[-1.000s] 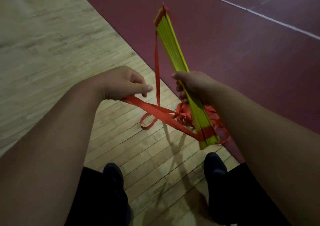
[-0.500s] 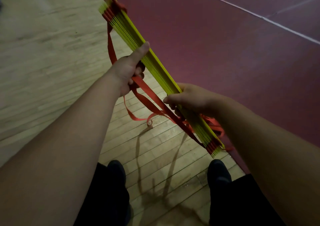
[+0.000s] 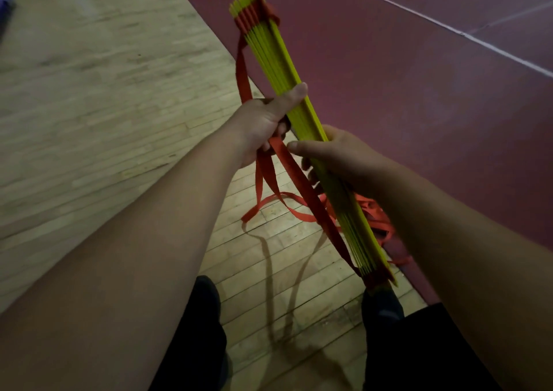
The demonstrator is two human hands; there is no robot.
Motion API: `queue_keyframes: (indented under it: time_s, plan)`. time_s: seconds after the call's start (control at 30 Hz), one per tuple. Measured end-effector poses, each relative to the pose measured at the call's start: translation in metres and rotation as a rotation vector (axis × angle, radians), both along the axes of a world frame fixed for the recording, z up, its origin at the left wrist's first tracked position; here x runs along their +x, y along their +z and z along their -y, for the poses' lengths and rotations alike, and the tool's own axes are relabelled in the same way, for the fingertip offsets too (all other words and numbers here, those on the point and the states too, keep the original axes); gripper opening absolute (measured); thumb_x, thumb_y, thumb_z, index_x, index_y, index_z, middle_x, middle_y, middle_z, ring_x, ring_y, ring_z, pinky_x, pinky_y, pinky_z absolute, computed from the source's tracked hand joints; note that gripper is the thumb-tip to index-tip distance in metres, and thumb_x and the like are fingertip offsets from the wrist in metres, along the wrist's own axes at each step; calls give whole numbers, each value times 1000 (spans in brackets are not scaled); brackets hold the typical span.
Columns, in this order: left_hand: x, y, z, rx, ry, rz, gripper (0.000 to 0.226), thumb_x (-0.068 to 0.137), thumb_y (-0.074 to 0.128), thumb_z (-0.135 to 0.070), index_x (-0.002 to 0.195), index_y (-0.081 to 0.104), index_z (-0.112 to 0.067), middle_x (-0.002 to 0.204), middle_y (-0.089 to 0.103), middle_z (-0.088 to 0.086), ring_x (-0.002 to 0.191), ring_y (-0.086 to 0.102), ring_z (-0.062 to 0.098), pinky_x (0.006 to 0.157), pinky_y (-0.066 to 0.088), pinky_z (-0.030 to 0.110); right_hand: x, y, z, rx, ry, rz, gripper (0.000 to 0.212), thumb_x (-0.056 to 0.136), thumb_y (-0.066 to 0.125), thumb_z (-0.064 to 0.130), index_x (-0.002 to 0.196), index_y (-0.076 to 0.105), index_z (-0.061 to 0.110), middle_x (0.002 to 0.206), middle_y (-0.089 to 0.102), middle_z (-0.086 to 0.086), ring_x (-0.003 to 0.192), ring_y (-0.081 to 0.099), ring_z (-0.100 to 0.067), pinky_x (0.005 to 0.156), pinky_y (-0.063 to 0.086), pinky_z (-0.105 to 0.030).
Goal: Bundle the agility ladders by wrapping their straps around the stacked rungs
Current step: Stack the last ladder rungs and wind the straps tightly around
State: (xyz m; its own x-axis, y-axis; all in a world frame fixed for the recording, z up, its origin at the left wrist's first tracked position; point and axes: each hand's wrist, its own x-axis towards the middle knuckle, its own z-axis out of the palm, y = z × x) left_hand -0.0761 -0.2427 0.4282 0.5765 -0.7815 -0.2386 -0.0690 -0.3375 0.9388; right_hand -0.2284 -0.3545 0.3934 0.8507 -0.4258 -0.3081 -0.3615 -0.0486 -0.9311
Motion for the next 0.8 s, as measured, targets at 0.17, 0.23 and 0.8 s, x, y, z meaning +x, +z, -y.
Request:
queue_keyframes:
  time_s: [0.17, 0.23, 0.8]
  plan:
    - [26, 0, -10, 114, 32, 187, 65, 99, 53, -77, 110, 73, -17, 90, 76, -1, 57, 56, 13, 51, 48, 28, -4, -14, 8, -42, -77, -52, 27, 90, 78, 29, 110, 65, 18, 85, 60, -9, 72, 60, -27, 62, 53, -41]
    - [37, -8, -10, 132, 209, 293, 62, 105, 46, -73, 125, 64, -18, 102, 76, 0, 65, 60, 13, 56, 51, 29, -8, -14, 12, -16, -95, -55, 19, 91, 75, 27, 103, 65, 17, 84, 59, -9, 71, 58, -27, 59, 51, -38]
    - [50, -13, -11, -121, 218, 157, 32, 113, 43, -54, 109, 64, -30, 88, 67, 1, 47, 49, 12, 45, 39, 28, -17, -12, 13, -84, -5, -122, 20, 95, 74, 30, 106, 67, 14, 88, 63, -10, 66, 62, -22, 58, 53, -35]
